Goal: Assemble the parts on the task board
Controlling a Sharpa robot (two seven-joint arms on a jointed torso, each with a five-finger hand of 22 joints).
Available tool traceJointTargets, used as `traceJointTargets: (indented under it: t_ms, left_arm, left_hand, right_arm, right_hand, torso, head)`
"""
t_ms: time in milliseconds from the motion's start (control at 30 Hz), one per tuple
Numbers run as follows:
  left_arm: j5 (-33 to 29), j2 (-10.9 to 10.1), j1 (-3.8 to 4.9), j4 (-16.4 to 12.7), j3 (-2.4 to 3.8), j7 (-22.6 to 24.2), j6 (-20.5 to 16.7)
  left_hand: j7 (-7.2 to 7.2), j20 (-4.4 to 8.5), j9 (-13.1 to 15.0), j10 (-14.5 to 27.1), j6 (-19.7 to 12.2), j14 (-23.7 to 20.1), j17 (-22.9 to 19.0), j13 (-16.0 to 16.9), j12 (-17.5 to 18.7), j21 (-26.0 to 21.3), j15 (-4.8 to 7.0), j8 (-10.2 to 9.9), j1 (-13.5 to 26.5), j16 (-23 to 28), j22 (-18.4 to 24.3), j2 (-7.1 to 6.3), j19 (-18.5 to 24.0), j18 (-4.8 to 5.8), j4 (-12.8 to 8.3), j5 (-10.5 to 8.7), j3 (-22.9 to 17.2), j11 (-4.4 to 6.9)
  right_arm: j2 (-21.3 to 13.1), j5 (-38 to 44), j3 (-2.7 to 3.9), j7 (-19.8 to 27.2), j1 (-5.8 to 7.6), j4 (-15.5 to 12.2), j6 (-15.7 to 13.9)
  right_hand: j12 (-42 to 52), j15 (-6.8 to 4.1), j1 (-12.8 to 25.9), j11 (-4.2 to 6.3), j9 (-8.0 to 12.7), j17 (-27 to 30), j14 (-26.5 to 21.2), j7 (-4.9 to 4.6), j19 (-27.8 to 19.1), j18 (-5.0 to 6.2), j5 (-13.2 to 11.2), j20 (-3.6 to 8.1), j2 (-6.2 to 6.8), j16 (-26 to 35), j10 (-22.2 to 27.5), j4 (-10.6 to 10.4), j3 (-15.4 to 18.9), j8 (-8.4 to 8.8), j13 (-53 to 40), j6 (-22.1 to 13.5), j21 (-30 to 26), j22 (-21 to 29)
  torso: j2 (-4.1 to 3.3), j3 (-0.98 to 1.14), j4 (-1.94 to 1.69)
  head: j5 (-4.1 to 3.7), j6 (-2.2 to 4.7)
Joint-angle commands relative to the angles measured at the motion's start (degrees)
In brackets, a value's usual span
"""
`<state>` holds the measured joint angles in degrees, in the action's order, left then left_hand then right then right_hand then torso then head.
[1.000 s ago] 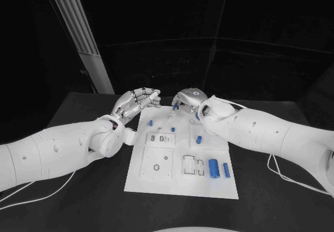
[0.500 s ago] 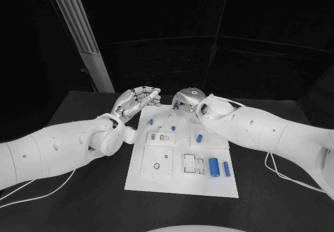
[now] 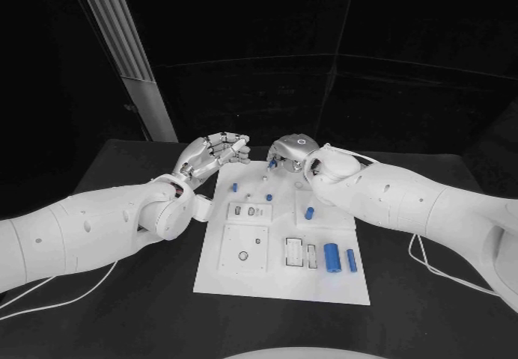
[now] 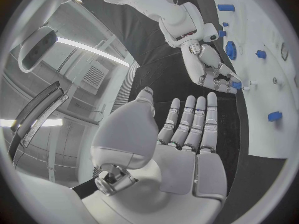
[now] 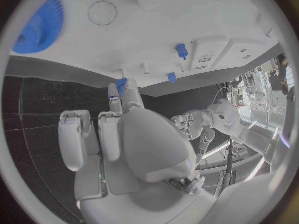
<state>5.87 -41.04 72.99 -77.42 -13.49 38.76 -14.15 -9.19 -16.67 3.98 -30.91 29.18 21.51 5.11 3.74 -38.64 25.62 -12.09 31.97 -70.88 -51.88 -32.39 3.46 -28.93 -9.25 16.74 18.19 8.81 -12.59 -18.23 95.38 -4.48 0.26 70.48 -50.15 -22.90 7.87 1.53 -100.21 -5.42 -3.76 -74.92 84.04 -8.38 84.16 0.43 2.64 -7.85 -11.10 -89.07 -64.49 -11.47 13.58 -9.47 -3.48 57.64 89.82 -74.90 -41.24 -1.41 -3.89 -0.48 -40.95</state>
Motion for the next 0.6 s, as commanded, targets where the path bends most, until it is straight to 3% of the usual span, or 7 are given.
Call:
traceJointTargets:
  t_ms: [33,600]
  left_arm:
    - [0.24,0.01,0.15,-0.08,0.04,9.06,0.25]
    - [0.24,0.48,0.27,0.81,0.04,8.86,0.65]
  left_hand:
    - [-5.88,0.16,0.08,0.44,0.33,-0.27,-0.05,-0.04,0.00,-0.38,0.06,-0.38,-0.03,-0.08,0.09,0.52,0.40,0.91,0.00,0.08,0.42,-0.09]
    - [-5.89,0.16,0.09,0.50,0.31,-0.33,-0.05,-0.04,-0.03,-0.42,0.04,-0.45,-0.07,-0.12,0.12,0.59,0.43,0.93,0.00,0.17,0.45,-0.10]
  right_arm:
    - [-0.17,0.42,0.05,-0.25,0.13,-0.28,-0.12]
    - [-0.79,0.42,0.08,-0.71,0.15,-1.55,0.02]
  right_hand:
    - [-0.36,0.20,-0.58,0.00,-0.10,-8.71,4.88,-0.12,5.84,-0.43,0.07,0.02,-0.05,-0.18,-0.20,-0.38,-0.11,0.07,0.04,0.20,0.18,-15.10]
    - [-0.73,0.23,-0.41,-0.09,-0.11,-8.42,4.83,-0.18,5.84,-0.43,0.07,0.00,0.01,-0.15,-0.19,-0.74,0.02,0.25,0.03,0.26,0.18,-15.10]
  torso:
    - [-0.15,-0.01,0.04]
    - [-1.13,-0.25,-0.09]
  head:
    - [0.25,0.02]
    - [-0.07,-0.47]
